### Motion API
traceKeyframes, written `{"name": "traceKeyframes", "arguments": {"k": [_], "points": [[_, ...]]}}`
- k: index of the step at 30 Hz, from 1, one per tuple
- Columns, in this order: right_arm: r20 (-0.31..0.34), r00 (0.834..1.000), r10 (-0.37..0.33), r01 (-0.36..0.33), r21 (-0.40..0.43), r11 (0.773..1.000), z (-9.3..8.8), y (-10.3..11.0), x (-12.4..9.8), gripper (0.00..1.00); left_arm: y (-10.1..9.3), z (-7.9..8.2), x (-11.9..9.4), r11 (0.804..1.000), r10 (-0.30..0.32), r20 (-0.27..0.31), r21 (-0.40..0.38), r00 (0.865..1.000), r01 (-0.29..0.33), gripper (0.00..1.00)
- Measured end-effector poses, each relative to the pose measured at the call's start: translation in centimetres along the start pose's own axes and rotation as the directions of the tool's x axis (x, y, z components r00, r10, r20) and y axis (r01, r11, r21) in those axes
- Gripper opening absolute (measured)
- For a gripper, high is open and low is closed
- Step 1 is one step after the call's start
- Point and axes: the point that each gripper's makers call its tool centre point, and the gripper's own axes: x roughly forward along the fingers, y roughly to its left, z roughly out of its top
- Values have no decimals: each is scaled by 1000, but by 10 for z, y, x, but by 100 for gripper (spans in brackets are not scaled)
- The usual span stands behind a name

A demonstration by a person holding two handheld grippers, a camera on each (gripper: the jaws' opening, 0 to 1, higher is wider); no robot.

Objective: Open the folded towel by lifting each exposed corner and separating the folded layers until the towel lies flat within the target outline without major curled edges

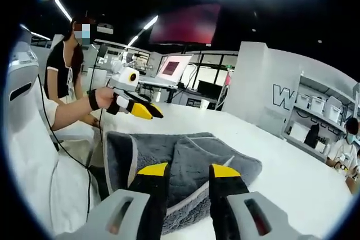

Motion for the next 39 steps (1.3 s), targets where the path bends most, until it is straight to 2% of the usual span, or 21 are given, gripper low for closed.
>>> {"name": "traceKeyframes", "arguments": {"k": [5,25,28,31,39], "points": [[-4,1000,-6,6,4,1000,1,-2,2,22,6,-3,6,1000,13,-20,-26,1000,-14,31],[-13,1000,-12,13,20,1000,-3,-4,16,20,18,0,22,998,24,-24,-54,999,-25,29],[-12,1000,-10,10,23,1000,-3,-3,18,20,21,-2,25,998,23,-38,-53,999,-25,29],[-13,1000,-19,19,25,999,-3,-5,19,20,22,2,27,997,10,-24,-73,1000,-12,30],[-22,1000,-16,16,31,999,-8,-6,22,20,26,2,35,997,17,-30,-71,999,-19,31]]}}
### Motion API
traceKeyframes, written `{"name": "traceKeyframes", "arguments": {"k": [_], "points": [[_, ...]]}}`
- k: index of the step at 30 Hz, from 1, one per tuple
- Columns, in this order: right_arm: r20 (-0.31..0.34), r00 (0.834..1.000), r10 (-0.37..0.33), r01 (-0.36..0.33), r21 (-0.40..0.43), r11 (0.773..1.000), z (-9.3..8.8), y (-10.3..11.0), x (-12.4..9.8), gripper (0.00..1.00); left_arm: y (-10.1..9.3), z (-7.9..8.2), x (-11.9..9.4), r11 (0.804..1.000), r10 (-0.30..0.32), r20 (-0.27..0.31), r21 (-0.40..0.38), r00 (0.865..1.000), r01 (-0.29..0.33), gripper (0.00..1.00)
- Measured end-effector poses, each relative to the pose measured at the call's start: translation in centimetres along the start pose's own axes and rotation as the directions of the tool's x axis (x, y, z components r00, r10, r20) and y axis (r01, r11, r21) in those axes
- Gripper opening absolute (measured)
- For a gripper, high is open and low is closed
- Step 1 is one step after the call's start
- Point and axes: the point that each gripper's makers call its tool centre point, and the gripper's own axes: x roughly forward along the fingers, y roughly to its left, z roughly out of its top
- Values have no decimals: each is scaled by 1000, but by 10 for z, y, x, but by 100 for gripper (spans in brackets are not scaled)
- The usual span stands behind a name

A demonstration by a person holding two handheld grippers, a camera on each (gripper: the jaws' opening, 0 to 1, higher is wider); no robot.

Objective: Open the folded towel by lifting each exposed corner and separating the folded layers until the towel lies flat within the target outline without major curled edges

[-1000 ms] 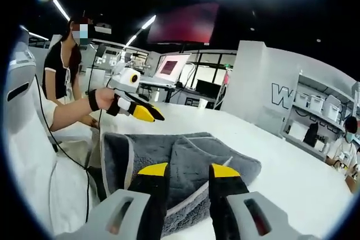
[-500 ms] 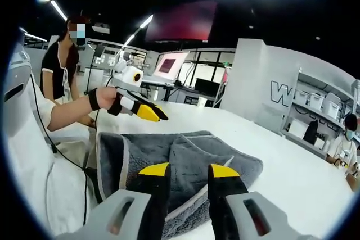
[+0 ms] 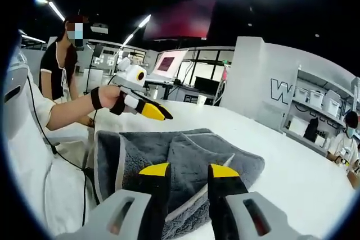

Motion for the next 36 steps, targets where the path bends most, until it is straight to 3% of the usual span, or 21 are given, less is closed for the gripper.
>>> {"name": "traceKeyframes", "arguments": {"k": [4,17,36], "points": [[-7,1000,-4,4,5,1000,-1,-2,2,20,-1,-3,5,999,-14,-4,-29,1000,14,33],[-5,1000,-12,12,2,1000,4,-2,7,18,19,-10,11,996,35,-26,-78,999,-37,34],[11,999,-42,41,34,999,11,-6,14,18,32,-14,22,994,60,-56,-93,997,-66,34]]}}
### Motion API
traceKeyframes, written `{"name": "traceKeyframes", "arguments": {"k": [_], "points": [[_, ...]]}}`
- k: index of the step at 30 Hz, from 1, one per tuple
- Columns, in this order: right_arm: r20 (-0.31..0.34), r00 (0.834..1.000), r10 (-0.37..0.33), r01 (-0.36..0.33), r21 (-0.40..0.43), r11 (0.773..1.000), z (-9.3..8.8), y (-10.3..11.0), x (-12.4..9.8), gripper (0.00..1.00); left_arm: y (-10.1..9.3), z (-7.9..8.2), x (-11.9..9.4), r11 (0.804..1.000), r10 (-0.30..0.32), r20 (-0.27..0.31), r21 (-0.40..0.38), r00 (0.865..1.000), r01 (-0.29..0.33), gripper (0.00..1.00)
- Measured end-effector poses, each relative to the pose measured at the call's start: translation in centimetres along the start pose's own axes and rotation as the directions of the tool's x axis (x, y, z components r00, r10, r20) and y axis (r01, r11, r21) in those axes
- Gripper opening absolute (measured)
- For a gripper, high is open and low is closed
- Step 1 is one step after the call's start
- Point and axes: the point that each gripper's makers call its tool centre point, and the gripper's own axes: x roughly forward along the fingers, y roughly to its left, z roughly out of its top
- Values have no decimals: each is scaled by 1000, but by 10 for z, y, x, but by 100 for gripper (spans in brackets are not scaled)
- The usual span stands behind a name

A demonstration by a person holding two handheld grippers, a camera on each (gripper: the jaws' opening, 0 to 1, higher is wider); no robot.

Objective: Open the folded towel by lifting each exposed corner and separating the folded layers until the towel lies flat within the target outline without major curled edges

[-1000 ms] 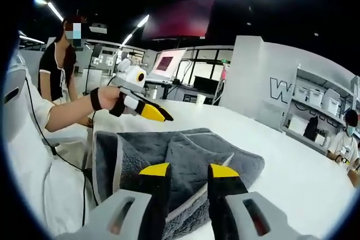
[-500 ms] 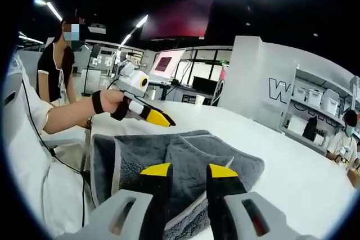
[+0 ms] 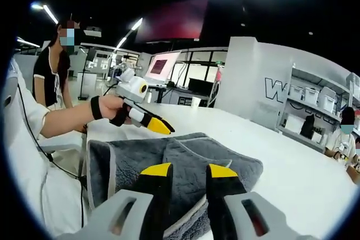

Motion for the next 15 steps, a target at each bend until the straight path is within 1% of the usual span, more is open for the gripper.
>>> {"name": "traceKeyframes", "arguments": {"k": [8,12,15], "points": [[-9,1000,-16,16,-10,1000,2,-5,4,18,-1,1,3,1000,2,1,-10,1000,-2,34],[-14,1000,-22,22,-4,1000,1,-7,6,18,-8,-2,5,1000,1,-5,-2,1000,-1,34],[-16,1000,-21,21,-3,1000,0,-8,7,18,-9,-3,6,1000,6,-7,-3,1000,-6,34]]}}
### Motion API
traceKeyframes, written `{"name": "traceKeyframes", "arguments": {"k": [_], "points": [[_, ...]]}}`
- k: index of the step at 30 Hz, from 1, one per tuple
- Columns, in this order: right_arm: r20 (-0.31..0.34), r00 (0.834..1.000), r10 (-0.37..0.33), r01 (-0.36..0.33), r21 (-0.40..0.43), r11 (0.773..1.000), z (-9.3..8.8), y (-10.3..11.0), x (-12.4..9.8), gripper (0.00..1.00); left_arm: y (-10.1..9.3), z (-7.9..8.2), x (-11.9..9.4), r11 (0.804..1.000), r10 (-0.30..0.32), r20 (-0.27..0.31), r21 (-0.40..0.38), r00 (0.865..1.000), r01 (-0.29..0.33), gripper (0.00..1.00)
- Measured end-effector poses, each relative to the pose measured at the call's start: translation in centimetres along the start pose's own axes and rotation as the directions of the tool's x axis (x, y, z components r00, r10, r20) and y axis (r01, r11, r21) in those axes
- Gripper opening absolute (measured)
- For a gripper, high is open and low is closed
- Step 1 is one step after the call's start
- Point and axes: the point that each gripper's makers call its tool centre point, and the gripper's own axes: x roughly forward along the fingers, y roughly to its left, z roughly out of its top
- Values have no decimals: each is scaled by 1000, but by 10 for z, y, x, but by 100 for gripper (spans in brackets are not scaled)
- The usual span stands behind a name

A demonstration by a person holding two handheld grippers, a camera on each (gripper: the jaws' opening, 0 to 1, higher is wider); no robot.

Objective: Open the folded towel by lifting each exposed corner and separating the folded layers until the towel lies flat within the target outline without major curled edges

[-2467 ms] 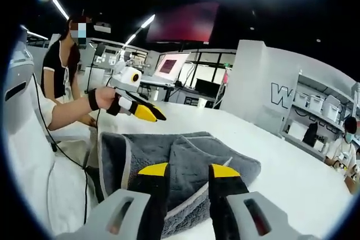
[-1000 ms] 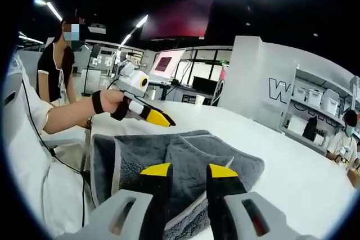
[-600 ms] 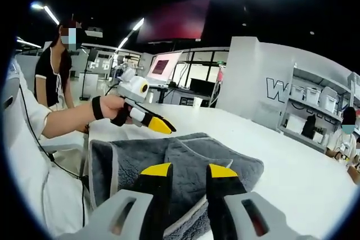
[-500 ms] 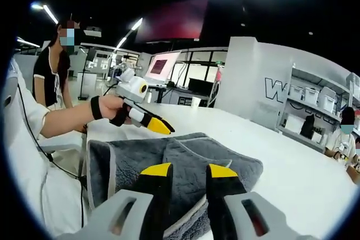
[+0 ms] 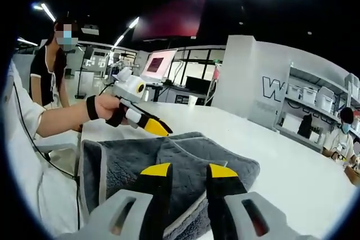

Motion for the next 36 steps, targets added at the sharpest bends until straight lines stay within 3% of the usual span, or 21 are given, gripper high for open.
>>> {"name": "traceKeyframes", "arguments": {"k": [26,30,36], "points": [[-11,1000,-29,29,30,999,-10,-11,6,20,-2,-8,10,1000,28,-25,-3,999,-28,35],[-14,999,-32,32,29,999,-10,-12,6,20,11,-6,14,999,48,-34,1,998,-48,36],[-16,999,-29,29,38,999,-13,-16,11,20,17,-5,17,998,65,-41,-23,997,-66,35]]}}
